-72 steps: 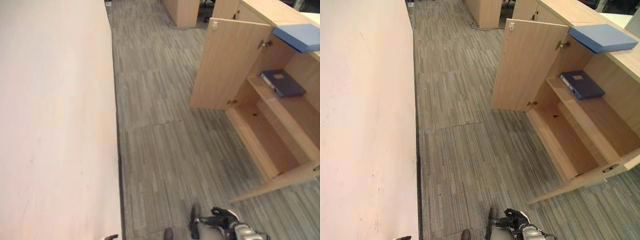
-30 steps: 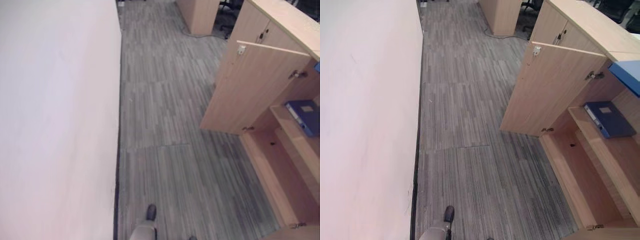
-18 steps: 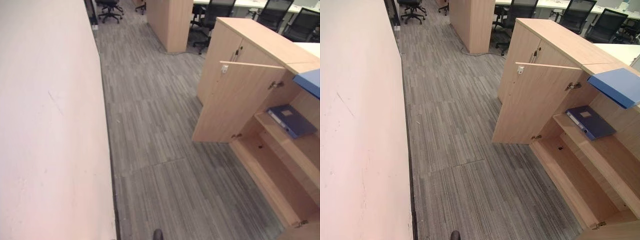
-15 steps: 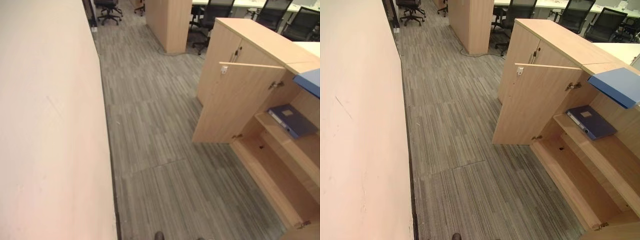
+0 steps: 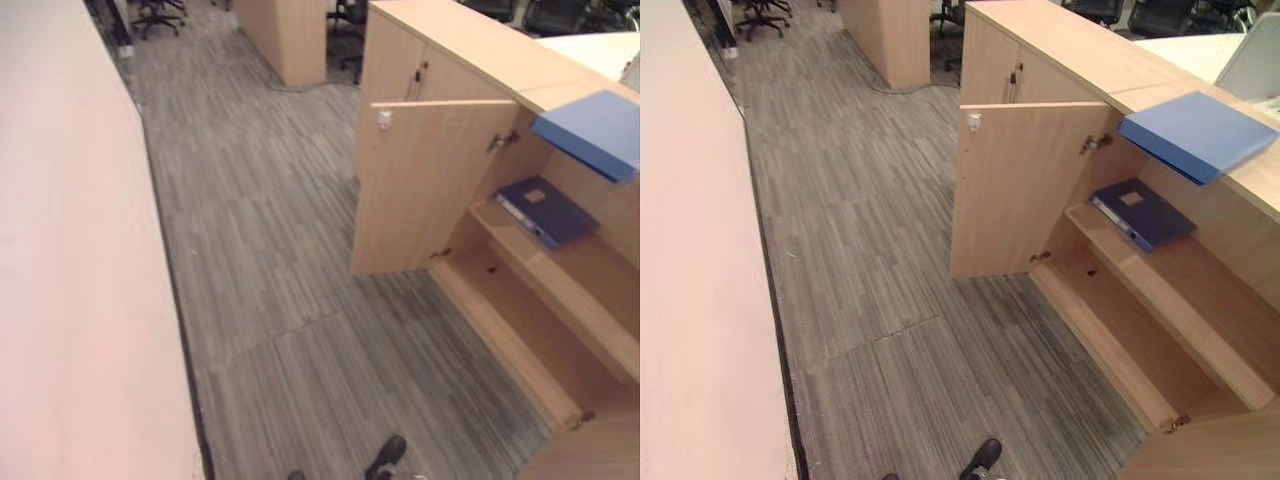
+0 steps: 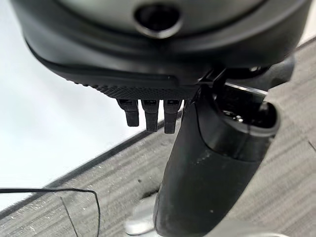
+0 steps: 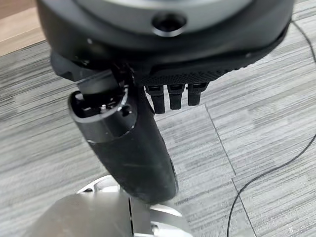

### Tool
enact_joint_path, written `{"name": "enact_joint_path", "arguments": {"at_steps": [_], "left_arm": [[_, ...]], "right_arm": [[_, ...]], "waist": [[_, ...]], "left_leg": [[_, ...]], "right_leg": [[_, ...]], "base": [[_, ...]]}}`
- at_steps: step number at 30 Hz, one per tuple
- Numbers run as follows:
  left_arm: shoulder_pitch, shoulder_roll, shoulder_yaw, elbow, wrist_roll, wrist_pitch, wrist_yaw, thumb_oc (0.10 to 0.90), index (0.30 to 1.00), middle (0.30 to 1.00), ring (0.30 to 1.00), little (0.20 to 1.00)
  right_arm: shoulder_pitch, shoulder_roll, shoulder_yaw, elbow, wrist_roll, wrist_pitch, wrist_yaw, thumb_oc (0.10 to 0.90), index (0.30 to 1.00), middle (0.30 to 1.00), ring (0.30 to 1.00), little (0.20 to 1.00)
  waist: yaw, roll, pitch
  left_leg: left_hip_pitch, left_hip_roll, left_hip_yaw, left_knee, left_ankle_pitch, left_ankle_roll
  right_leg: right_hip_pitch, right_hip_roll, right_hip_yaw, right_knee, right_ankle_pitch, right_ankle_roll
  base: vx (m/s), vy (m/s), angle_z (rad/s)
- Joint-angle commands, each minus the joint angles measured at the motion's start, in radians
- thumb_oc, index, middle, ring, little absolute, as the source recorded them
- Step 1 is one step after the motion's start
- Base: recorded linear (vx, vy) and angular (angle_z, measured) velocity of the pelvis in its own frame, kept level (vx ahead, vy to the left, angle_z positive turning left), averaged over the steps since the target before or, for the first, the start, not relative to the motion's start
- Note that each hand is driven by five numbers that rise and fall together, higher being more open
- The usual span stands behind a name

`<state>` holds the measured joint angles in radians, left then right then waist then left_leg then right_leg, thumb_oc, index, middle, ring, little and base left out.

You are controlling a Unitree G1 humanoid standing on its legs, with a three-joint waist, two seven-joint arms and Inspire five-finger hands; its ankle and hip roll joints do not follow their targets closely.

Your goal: Put the empty folder in the office cabinet

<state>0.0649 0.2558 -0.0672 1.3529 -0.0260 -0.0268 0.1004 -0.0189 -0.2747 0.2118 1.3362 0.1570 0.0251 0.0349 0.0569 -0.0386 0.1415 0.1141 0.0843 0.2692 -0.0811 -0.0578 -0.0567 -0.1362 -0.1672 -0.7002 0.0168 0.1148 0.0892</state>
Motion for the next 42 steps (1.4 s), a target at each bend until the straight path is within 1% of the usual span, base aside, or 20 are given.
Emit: {"name": "enact_joint_path", "arguments": {"at_steps": [1,6,7,8,9,11,13,15,18,21,22,25,29,30,32,33,34,38,41,42], "left_arm": [[-0.040,0.036,-0.011,0.015,0.020,-0.007,0.024,0.800,0.900,0.900,0.900,0.900],[-0.097,0.048,-0.057,-0.038,-0.008,-0.021,0.045,0.800,0.900,0.900,0.900,0.900],[-0.104,0.048,-0.063,-0.051,-0.014,-0.027,0.049,0.800,0.900,0.900,0.900,0.900],[-0.104,0.048,-0.063,-0.051,-0.014,-0.027,0.049,0.800,0.900,0.900,0.900,0.900],[-0.108,0.050,-0.071,-0.062,-0.017,-0.029,0.052,0.800,0.900,0.900,0.900,0.900],[-0.113,0.050,-0.079,-0.093,-0.029,-0.039,0.058,0.800,0.900,0.900,0.900,0.900],[-0.118,0.054,-0.085,-0.118,-0.036,-0.045,0.061,0.800,0.900,0.900,0.900,0.900],[-0.116,0.052,-0.088,-0.121,-0.042,-0.047,0.060,0.800,0.900,0.900,0.900,0.900],[-0.098,0.044,-0.077,-0.102,-0.041,-0.041,0.059,0.800,0.900,0.900,0.900,0.900],[-0.074,0.043,-0.061,-0.069,-0.037,-0.036,0.055,0.800,0.900,0.900,0.900,0.900],[-0.064,0.044,-0.051,-0.055,-0.040,-0.034,0.050,0.800,0.900,0.900,0.900,0.900],[-0.047,0.039,-0.035,-0.020,-0.065,-0.032,0.034,0.800,0.900,0.900,0.900,0.900],[-0.046,0.022,-0.047,0.003,-0.072,-0.035,0.021,0.800,0.900,0.900,0.900,0.900],[-0.046,0.022,-0.047,0.003,-0.072,-0.035,0.021,0.800,0.900,0.900,0.900,0.900],[-0.043,0.015,-0.059,0.008,-0.061,-0.037,0.016,0.800,0.900,0.900,0.900,0.900],[-0.029,0.002,-0.066,0.010,-0.046,-0.039,0.010,0.800,0.900,0.900,0.900,0.900],[-0.037,0.004,-0.080,-0.005,-0.028,-0.039,0.014,0.800,0.900,0.900,0.900,0.900],[-0.053,0.019,-0.089,-0.052,-0.035,-0.045,0.020,0.800,0.900,0.900,0.900,0.900],[-0.097,0.039,-0.093,-0.113,-0.073,-0.050,0.042,0.800,0.900,0.900,0.900,0.900],[-0.098,0.039,-0.093,-0.113,-0.073,-0.050,0.042,0.800,0.900,0.900,0.900,0.900]], "right_arm": [[-0.032,0.007,0.006,0.003,-0.002,-0.014,0.000,0.800,0.900,0.900,0.900,0.900],[-0.042,-0.012,-0.004,-0.019,0.021,-0.022,-0.015,0.800,0.900,0.900,0.900,0.900],[-0.043,-0.016,-0.001,-0.023,0.023,-0.026,-0.017,0.800,0.900,0.900,0.900,0.900],[-0.043,-0.016,-0.001,-0.023,0.023,-0.026,-0.017,0.800,0.900,0.900,0.900,0.900],[-0.045,-0.020,0.001,-0.025,0.021,-0.026,-0.018,0.800,0.900,0.900,0.900,0.900],[-0.066,-0.033,0.027,-0.020,0.018,-0.029,-0.028,0.800,0.900,0.900,0.900,0.900],[-0.075,-0.043,0.040,-0.017,0.018,-0.032,-0.036,0.800,0.900,0.900,0.900,0.900],[-0.076,-0.051,0.040,-0.014,0.022,-0.032,-0.038,0.800,0.900,0.900,0.900,0.900],[-0.077,-0.055,0.041,-0.009,0.022,-0.031,-0.043,0.800,0.900,0.900,0.900,0.900],[-0.073,-0.055,0.045,-0.009,0.018,-0.034,-0.040,0.800,0.900,0.900,0.900,0.900],[-0.071,-0.055,0.051,-0.010,0.013,-0.035,-0.037,0.800,0.900,0.900,0.900,0.900],[-0.065,-0.054,0.078,-0.022,-0.010,-0.043,-0.033,0.800,0.900,0.900,0.900,0.900],[-0.077,-0.059,0.105,-0.030,-0.038,-0.050,-0.031,0.800,0.900,0.900,0.900,0.900],[-0.077,-0.059,0.105,-0.030,-0.038,-0.050,-0.031,0.800,0.900,0.900,0.900,0.900],[-0.083,-0.064,0.116,-0.039,-0.055,-0.050,-0.027,0.800,0.900,0.900,0.900,0.900],[-0.077,-0.069,0.117,-0.046,-0.069,-0.049,-0.020,0.800,0.900,0.900,0.900,0.900],[-0.073,-0.068,0.110,-0.052,-0.072,-0.046,-0.018,0.800,0.900,0.900,0.900,0.900],[-0.065,-0.061,0.093,-0.066,-0.056,-0.044,-0.027,0.800,0.900,0.900,0.900,0.900],[-0.081,-0.037,0.083,-0.076,-0.026,-0.036,-0.038,0.800,0.900,0.900,0.900,0.900],[-0.081,-0.037,0.083,-0.076,-0.026,-0.036,-0.038,0.800,0.900,0.900,0.900,0.900]], "waist": [[-0.004,0.007,0.022],[-0.049,0.022,0.042],[-0.055,0.021,0.044],[-0.055,0.020,0.043],[-0.058,0.018,0.051],[-0.041,0.009,0.079],[-0.010,-0.003,0.095],[0.012,-0.011,0.100],[0.037,-0.037,0.102],[0.054,-0.057,0.102],[0.063,-0.056,0.099],[0.096,-0.035,0.094],[0.120,0.000,0.080],[0.120,0.000,0.081],[0.122,0.018,0.067],[0.125,0.030,0.045],[0.111,0.027,0.032],[0.100,0.008,0.029],[0.075,-0.005,0.051],[0.076,-0.005,0.050]], "left_leg": [[0.073,-0.069,-0.044,-0.006,-0.128,0.058],[0.086,0.008,-0.048,0.022,-0.154,0.038],[0.080,0.025,-0.043,0.060,-0.176,0.029],[0.079,0.024,-0.043,0.062,-0.177,0.029],[0.071,0.043,-0.035,0.120,-0.190,0.022],[-0.017,0.087,-0.027,0.369,-0.109,-0.005],[-0.123,0.083,-0.092,0.568,-0.013,-0.009],[-0.213,0.074,-0.154,0.654,0.001,0.000],[-0.308,0.079,-0.171,0.640,-0.047,0.023],[-0.347,0.083,-0.196,0.526,-0.069,0.022],[-0.368,0.079,-0.224,0.456,-0.055,0.016],[-0.363,0.081,-0.347,0.198,0.114,-0.020],[-0.404,0.068,-0.509,0.013,0.197,-0.032],[-0.403,0.069,-0.508,0.013,0.197,-0.032],[-0.405,0.052,-0.548,0.009,0.205,-0.039],[-0.367,0.042,-0.574,0.006,0.207,-0.045],[-0.347,0.023,-0.552,0.027,0.204,-0.037],[-0.359,-0.010,-0.510,0.079,0.168,-0.016],[-0.467,-0.109,-0.430,0.302,0.048,0.026],[-0.470,-0.109,-0.429,0.305,0.047,0.027]], "right_leg": [[-0.063,-0.103,-0.003,0.073,0.015,0.085],[-0.140,-0.144,0.001,0.301,-0.086,0.053],[-0.156,-0.148,0.005,0.342,-0.125,0.043],[-0.158,-0.149,0.006,0.343,-0.126,0.043],[-0.158,-0.144,0.017,0.366,-0.153,0.024],[-0.119,-0.072,0.052,0.309,-0.199,-0.021],[-0.078,-0.009,0.083,0.247,-0.214,-0.055],[-0.038,0.034,0.110,0.189,-0.228,-0.075],[0.021,0.046,0.145,0.119,-0.230,-0.076],[0.073,0.044,0.191,0.071,-0.219,-0.064],[0.089,0.048,0.210,0.054,-0.220,-0.061],[0.144,0.080,0.274,0.028,-0.228,-0.063],[0.180,0.101,0.367,0.014,-0.233,-0.057],[0.180,0.101,0.367,0.014,-0.233,-0.057],[0.194,0.103,0.417,0.013,-0.239,-0.046],[0.207,0.096,0.465,0.012,-0.242,-0.027],[0.214,0.061,0.484,0.012,-0.230,-0.009],[0.203,0.017,0.504,0.019,-0.220,0.014],[0.125,-0.071,0.530,0.085,-0.209,0.031],[0.123,-0.071,0.531,0.086,-0.209,0.031]], "base": [[0.50,-0.186,-0.03],[0.29,-0.166,0.18],[0.18,-0.131,0.07],[0.20,-0.166,0.10],[0.19,-0.231,0.02],[0.21,-0.324,-0.21],[0.10,-0.242,-0.97],[0.10,-0.165,-1.16],[0.12,-0.038,-0.34],[0.17,0.071,-0.55],[0.22,0.106,-0.70],[0.27,0.125,-0.79],[0.22,0.185,-0.71],[0.19,0.162,-1.22],[0.29,0.319,-1.25],[0.45,0.586,-0.83],[0.38,0.500,-0.79],[0.17,0.268,-0.99],[0.09,0.303,-0.20],[0.04,0.155,-0.10]]}}
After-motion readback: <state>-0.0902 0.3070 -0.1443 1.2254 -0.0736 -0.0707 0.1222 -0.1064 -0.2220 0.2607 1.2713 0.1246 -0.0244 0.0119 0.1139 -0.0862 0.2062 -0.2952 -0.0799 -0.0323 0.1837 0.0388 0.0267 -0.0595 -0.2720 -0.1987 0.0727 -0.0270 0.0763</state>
